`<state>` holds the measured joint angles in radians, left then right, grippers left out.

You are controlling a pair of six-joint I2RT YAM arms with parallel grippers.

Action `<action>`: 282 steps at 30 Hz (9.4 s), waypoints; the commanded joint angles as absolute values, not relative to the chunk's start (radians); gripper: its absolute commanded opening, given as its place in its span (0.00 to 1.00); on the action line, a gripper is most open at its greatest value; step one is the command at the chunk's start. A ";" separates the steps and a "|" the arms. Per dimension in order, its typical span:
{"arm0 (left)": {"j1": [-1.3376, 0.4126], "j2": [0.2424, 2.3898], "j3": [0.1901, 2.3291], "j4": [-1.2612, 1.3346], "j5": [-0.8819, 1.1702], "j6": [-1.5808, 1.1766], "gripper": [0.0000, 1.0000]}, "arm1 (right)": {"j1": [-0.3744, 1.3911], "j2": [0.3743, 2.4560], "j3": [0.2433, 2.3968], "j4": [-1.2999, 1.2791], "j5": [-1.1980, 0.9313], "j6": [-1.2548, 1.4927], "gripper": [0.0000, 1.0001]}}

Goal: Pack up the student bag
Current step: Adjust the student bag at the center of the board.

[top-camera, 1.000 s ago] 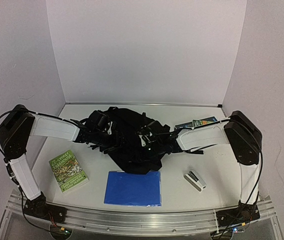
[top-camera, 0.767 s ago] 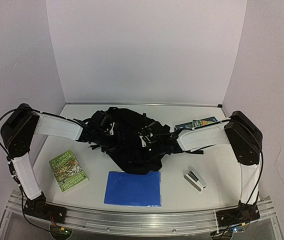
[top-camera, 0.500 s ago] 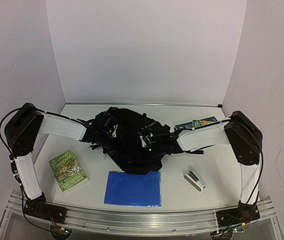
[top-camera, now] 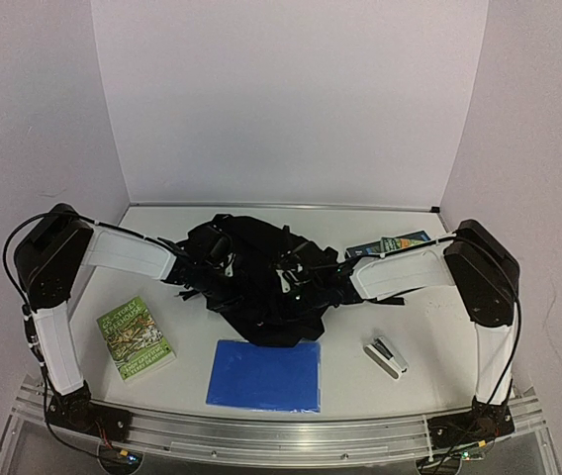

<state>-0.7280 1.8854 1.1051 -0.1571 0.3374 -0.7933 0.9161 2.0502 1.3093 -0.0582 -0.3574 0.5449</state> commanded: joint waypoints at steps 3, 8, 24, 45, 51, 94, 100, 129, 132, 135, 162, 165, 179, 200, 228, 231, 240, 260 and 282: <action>-0.742 1.763 1.032 -0.046 0.312 -0.847 0.00 | 0.922 1.966 1.272 -0.077 -0.345 0.532 0.30; -0.740 1.695 0.973 -0.004 0.278 -0.870 0.00 | 0.922 1.920 1.243 -0.083 -0.329 0.538 0.30; -0.712 1.668 0.911 0.152 0.345 -0.821 0.00 | 0.928 1.873 1.199 -0.095 -0.328 0.529 0.33; -0.710 1.659 0.888 0.170 0.385 -0.812 0.00 | 0.928 2.053 1.446 -0.107 -0.311 0.442 0.49; -0.709 1.659 0.893 0.143 0.363 -0.804 0.00 | 0.934 2.021 1.373 -0.106 -0.509 0.400 0.43; -0.591 1.285 0.696 -0.085 0.228 -0.791 0.84 | 1.005 2.033 1.592 -0.150 -0.260 0.335 0.00; -0.536 1.264 0.710 -0.050 0.275 -0.865 0.87 | 1.035 2.073 1.640 -0.094 -0.315 0.326 0.00; -0.463 1.633 0.848 0.042 0.492 -0.884 0.15 | 1.142 2.087 1.637 -0.054 -0.295 0.335 0.33; -0.464 1.614 0.824 0.053 0.481 -0.884 0.03 | 1.143 2.036 1.582 -0.057 -0.266 0.369 0.52; -0.463 1.569 0.791 0.052 0.450 -0.879 0.00 | 1.142 1.976 1.515 -0.068 -0.219 0.403 0.63; -0.412 1.461 0.737 -0.092 0.379 -0.830 0.00 | 1.140 2.111 1.638 -0.371 -0.069 0.246 0.35; -0.411 1.463 0.736 -0.086 0.383 -0.833 0.00 | 1.140 2.138 1.665 -0.388 -0.055 0.245 0.35; -0.411 1.464 0.726 -0.070 0.393 -0.840 0.00 | 1.123 2.252 1.770 -0.469 0.000 0.264 0.39; -0.393 1.489 0.696 -0.065 0.358 -0.870 0.00 | 1.100 2.117 1.636 -0.349 -0.105 0.329 0.00; -0.569 1.317 0.795 -0.202 0.242 -0.652 0.78 | 1.098 1.938 1.299 0.131 -0.141 0.503 0.00; -0.573 1.370 0.784 -0.126 0.354 -0.736 0.74 | 1.098 1.931 1.280 0.166 -0.119 0.495 0.00; -0.606 1.507 0.764 0.087 0.503 -0.935 0.66 | 1.097 1.949 1.280 0.182 -0.117 0.491 0.00; -0.710 1.657 0.778 0.225 0.529 -1.103 0.29 | 1.097 1.953 1.265 0.186 -0.099 0.495 0.00; -0.730 1.609 0.748 0.176 0.408 -1.145 0.00 | 1.097 1.849 1.200 0.125 0.014 0.586 0.61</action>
<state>-0.7264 1.6491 0.7640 0.1652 0.4433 -1.1294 1.0981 1.9564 1.2326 0.1370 -0.0544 0.5419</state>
